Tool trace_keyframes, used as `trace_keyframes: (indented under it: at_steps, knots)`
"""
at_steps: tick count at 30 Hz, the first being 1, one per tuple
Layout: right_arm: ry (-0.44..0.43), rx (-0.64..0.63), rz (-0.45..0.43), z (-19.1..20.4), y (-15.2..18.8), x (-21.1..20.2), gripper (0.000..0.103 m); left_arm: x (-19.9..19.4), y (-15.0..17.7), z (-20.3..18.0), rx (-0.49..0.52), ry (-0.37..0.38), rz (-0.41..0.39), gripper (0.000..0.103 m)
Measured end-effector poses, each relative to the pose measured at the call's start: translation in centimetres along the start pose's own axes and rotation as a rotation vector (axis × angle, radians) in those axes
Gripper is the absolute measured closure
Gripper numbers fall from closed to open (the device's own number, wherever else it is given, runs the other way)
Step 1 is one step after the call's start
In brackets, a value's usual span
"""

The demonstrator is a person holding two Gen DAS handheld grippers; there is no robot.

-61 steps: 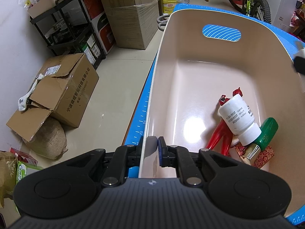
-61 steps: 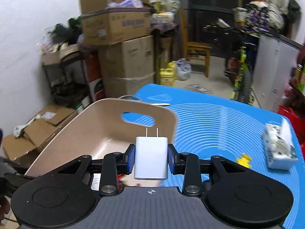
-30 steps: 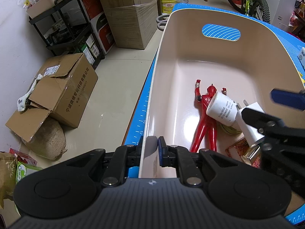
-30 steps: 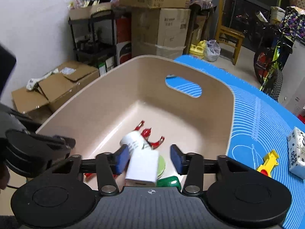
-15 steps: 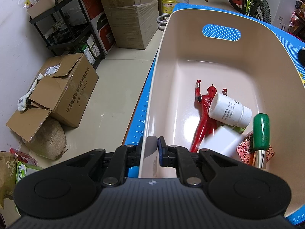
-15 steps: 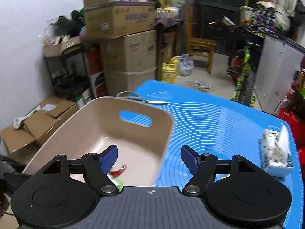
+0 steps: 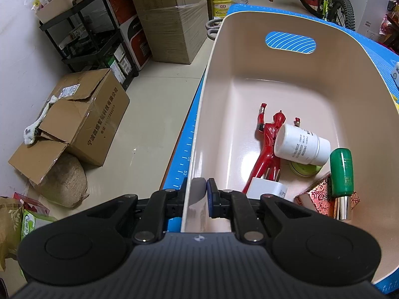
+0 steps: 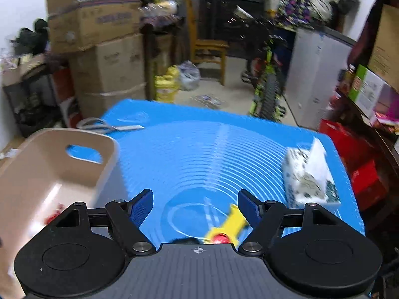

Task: Organize rigid objects
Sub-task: 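Move the right gripper back and grasp the yellow toy by its red dial, then carry the yellow toy into the basket and open the right gripper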

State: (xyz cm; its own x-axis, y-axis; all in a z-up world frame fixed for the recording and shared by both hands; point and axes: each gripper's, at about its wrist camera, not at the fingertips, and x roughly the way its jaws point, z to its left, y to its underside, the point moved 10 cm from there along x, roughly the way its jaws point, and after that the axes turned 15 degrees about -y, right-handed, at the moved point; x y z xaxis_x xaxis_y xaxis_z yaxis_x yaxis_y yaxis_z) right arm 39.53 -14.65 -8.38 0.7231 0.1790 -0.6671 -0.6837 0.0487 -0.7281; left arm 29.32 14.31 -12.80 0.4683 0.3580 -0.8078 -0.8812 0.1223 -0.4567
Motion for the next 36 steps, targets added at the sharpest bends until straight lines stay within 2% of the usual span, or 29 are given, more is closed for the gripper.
trace_keyframes:
  at_steps: [9, 16, 20, 25, 26, 36]
  knots:
    - [0.073, 0.124, 0.088, -6.4, 4.0, 4.2, 0.024, 0.0, 0.0, 0.0, 0.002, -0.006, 0.0, 0.087]
    - [0.098, 0.135, 0.103, -8.0, 5.4, 6.7, 0.024, 0.0, 0.0, 0.0, 0.003, -0.006, 0.0, 0.087]
    - [0.075, 0.175, 0.103, -8.4, 5.8, 7.8, 0.024, 0.0, -0.1, 0.0, 0.004, -0.007, 0.001, 0.087]
    - [0.027, 0.199, 0.12, -7.6, 6.3, 8.5, 0.042, 0.0, -0.1, -0.1, 0.005, -0.008, 0.0, 0.087]
    - [0.007, 0.21, 0.124, -7.3, 6.4, 8.6, 0.054, 0.0, -0.1, -0.1, 0.004, -0.008, 0.0, 0.087]
    - [0.044, 0.191, 0.12, -6.8, 6.5, 7.6, 0.056, 0.0, -0.1, -0.1, 0.004, -0.008, 0.0, 0.087]
